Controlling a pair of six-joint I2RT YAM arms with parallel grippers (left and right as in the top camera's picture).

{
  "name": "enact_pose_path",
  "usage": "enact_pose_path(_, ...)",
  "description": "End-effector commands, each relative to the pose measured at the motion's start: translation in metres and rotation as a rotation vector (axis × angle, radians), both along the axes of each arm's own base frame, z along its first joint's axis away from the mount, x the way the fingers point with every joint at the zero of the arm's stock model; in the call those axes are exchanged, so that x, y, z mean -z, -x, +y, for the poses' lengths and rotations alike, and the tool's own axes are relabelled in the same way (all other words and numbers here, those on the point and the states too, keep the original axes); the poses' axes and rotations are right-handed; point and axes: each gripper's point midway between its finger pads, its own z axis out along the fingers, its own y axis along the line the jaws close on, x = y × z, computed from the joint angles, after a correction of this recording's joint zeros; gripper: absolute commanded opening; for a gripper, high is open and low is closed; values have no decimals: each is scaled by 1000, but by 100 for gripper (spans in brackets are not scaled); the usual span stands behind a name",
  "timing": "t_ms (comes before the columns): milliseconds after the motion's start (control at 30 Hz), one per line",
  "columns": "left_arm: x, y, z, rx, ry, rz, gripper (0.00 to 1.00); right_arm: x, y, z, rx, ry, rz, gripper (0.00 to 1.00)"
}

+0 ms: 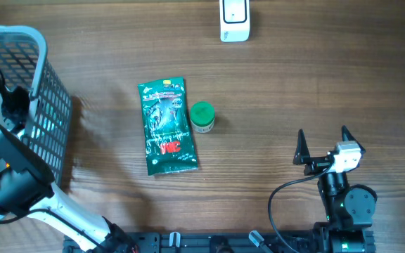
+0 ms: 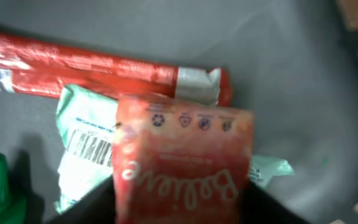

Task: Scan the item barcode
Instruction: 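Reach into the basket and grasp the red-orange snack bag with left gripper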

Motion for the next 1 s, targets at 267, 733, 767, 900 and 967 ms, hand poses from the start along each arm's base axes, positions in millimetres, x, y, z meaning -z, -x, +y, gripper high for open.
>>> enact_pose_path(267, -73, 8, -1, -6, -69, -80, 35, -1, 0, -2, 12, 18, -8, 100)
enact_pose_path(733, -333, 48, -136, 210, -60, -870, 35, -1, 0, -2, 12, 18, -8, 100)
enact_pose_path(767, -341, 52, -152, 250, -38, -902, 35, -1, 0, -2, 11, 18, -8, 100)
enact_pose_path(900, -354, 60, -222, 460, 49, -946, 35, -1, 0, -2, 11, 18, -8, 100)
enact_pose_path(967, -348, 62, -244, 520, 91, -916, 35, -1, 0, -2, 11, 18, -8, 100)
